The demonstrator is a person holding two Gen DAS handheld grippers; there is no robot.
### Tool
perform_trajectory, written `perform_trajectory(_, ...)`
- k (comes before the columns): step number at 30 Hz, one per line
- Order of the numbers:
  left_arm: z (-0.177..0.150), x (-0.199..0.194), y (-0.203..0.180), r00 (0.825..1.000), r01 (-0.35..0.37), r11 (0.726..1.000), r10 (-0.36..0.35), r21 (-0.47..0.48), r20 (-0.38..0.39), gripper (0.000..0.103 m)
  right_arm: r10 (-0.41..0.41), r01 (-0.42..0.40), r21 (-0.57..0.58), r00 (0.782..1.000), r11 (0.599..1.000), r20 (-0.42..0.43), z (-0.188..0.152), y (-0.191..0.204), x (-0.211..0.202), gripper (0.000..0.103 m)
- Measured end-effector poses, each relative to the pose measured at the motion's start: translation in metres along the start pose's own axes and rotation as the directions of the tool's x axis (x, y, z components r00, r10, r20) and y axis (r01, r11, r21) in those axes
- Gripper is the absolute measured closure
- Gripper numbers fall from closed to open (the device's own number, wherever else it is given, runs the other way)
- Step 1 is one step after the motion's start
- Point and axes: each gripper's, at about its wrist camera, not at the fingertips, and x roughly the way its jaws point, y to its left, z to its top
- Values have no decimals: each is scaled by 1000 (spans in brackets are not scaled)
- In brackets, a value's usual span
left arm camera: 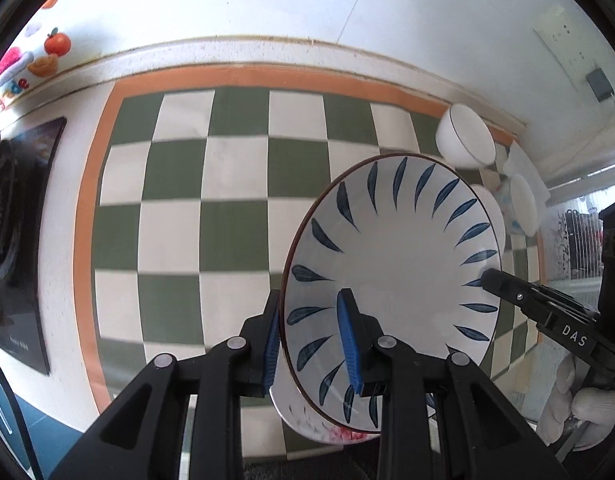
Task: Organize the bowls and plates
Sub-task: 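Lift the blue-striped plate and lower it onto the white plate stack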
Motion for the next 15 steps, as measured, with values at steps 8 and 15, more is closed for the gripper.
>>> perform_trajectory(8, -41, 31, -1, 997, -10, 1000, 9, -19, -74, 78, 0, -1, -12, 998, 1000, -58, -45, -16, 11, 94)
perform_trajectory(15, -58, 69, -3, 988, -47, 999, 43, -25, -150, 78, -26, 24, -14, 993, 1000, -118, -66, -34, 39, 94)
